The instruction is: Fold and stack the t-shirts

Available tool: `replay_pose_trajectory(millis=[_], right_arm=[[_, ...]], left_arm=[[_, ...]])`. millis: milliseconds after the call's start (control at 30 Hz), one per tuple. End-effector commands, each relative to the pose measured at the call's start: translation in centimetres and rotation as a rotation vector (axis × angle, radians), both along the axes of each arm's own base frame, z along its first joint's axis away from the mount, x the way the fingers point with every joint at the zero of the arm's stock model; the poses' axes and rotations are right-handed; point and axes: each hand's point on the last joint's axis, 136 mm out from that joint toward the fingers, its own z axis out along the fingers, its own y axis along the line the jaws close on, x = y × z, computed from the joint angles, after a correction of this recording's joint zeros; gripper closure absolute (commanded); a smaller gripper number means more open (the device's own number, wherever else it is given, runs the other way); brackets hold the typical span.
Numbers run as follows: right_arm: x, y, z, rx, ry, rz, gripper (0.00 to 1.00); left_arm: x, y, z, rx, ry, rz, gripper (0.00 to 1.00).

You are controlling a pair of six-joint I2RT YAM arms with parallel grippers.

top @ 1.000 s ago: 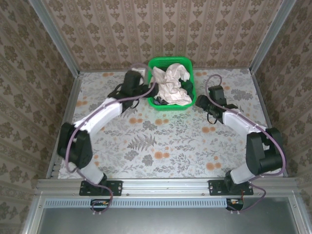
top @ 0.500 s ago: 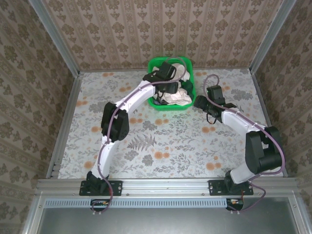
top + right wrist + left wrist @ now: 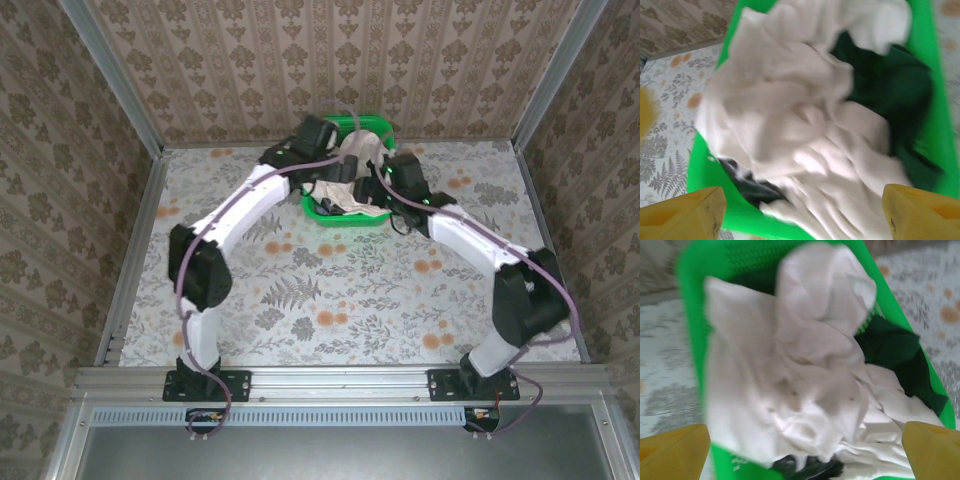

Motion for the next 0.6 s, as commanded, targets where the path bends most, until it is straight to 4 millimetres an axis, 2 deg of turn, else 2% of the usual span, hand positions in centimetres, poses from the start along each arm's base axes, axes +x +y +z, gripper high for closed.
replay_pose_trajectory(millis=[0,100,133,167,233,267,300,400,500,567], right_arm=[[1.6,1.7,-3.3,-0.123,0.103,0.03,0.17],[3.5,3.7,-4.8,-0.188,0.155,0.065,0.25],[4.0,4.0,-5.4,-0.213,0.172,0.07,0.35],[4.4,4.4,-5.5,-0.223,0.179,0.081,0.52],[4.8,4.7,-4.9,-0.218,0.167,0.088,0.76],[4.9,4.6,-4.0,-0.211,0.151,0.084,0.86],[4.9,4.7,-2.8,-0.2,0.127,0.085,0.92],[4.0,4.2,3.5,-0.175,-0.004,0.091,1.0],[1.7,1.5,11.5,-0.228,-0.167,0.03,1.0],[-0.4,-0.5,16.1,-0.235,-0.262,-0.015,1.0]], left_arm=[[1.0,5.3,0.7,-0.045,-0.003,0.165,0.0],[0.5,7.9,-0.5,-0.095,0.04,0.212,0.0],[0.4,8.6,-0.7,-0.111,0.045,0.22,0.0],[0.1,9.1,-1.1,-0.122,0.058,0.222,0.01],[-0.3,9.6,-1.9,-0.139,0.09,0.21,0.04],[-0.2,10.5,-2.5,-0.147,0.11,0.218,0.06],[-0.3,10.8,-2.9,-0.152,0.123,0.215,0.07],[-0.6,11.5,-4.3,-0.17,0.161,0.2,0.08],[-1.0,12.1,-5.5,-0.203,0.194,0.203,0.09],[-1.0,12.1,-6.1,-0.239,0.197,0.197,0.09]])
